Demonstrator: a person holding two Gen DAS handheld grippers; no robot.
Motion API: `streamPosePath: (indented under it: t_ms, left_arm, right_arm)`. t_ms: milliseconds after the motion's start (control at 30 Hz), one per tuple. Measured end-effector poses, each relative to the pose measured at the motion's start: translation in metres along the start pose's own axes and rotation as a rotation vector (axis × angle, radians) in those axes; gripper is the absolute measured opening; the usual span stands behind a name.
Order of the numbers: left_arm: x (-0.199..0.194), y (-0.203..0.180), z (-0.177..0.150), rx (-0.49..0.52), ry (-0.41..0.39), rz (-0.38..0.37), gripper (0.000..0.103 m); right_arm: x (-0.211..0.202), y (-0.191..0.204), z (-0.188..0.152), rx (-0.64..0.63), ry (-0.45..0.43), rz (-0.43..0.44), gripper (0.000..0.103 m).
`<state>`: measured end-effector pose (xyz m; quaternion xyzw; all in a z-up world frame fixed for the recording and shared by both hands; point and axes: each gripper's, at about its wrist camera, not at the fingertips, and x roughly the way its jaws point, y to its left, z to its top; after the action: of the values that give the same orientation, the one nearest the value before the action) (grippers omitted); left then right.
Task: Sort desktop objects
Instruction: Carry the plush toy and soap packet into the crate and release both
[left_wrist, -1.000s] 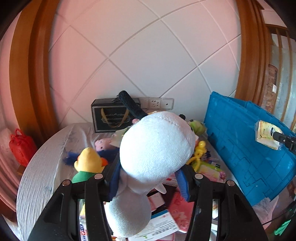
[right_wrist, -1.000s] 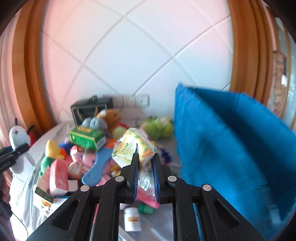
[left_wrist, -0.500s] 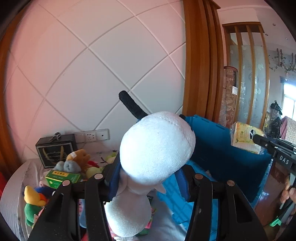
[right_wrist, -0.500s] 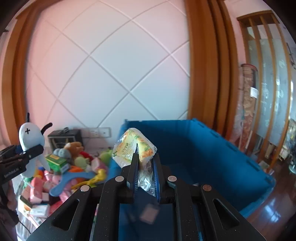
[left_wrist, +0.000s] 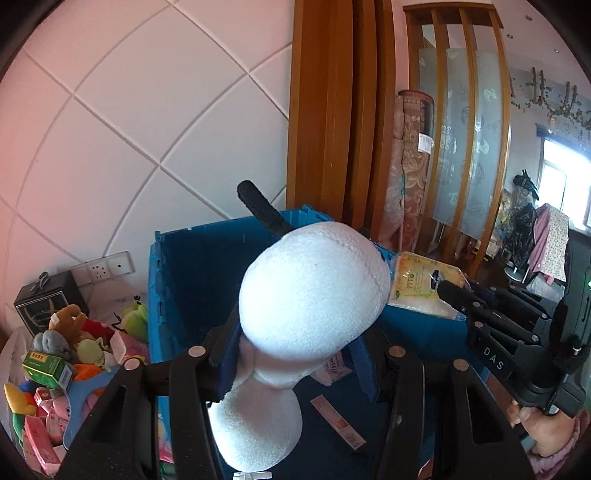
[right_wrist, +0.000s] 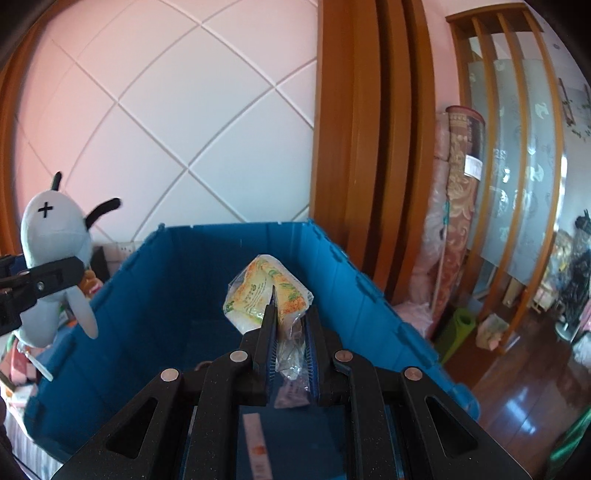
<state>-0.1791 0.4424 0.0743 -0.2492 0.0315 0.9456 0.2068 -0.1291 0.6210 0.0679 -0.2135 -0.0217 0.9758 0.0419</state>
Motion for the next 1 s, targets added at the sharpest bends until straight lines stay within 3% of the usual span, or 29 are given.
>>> streamPosePath:
  t_ms: [200, 367, 467, 533, 700, 900, 967, 1000]
  left_arm:
    - [0.06, -0.011, 0.017, -0.014, 0.169, 0.009, 0.052]
    - [0.117, -0.006, 0.002, -0.054, 0.327, 0.051, 0.052]
    - [0.137, 0.002, -0.012, -0.114, 0.417, -0.019, 0.052]
    - [0.143, 0.002, -0.019, -0.139, 0.48, -0.028, 0.052]
    - [0.142, -0.004, -0.028, -0.118, 0.509, -0.051, 0.057]
    - [0.146, 0.01, -0.042, -0.208, 0.579, -0.055, 0.064]
    - [0.147, 0.012, -0.046, -0.235, 0.599, -0.087, 0.072]
    - [0.147, 0.012, -0.049, -0.236, 0.612, -0.096, 0.072]
  right_arm:
    - [0.039, -0.02, 0.023, -0.029, 0.061, 0.056, 0.014]
    - [0.087, -0.022, 0.02, -0.029, 0.182, 0.094, 0.014]
    - [0.102, -0.017, 0.007, -0.039, 0.257, 0.109, 0.014]
    - [0.1, -0.018, 0.001, -0.053, 0.253, 0.107, 0.014]
    - [0.103, -0.016, -0.004, -0.062, 0.265, 0.093, 0.015]
    - [0.105, -0.014, -0.004, -0.075, 0.269, 0.074, 0.018]
    - [0.108, -0.015, -0.003, -0.07, 0.284, 0.065, 0.036]
    - [0.11, -0.016, -0.002, -0.058, 0.293, 0.055, 0.064]
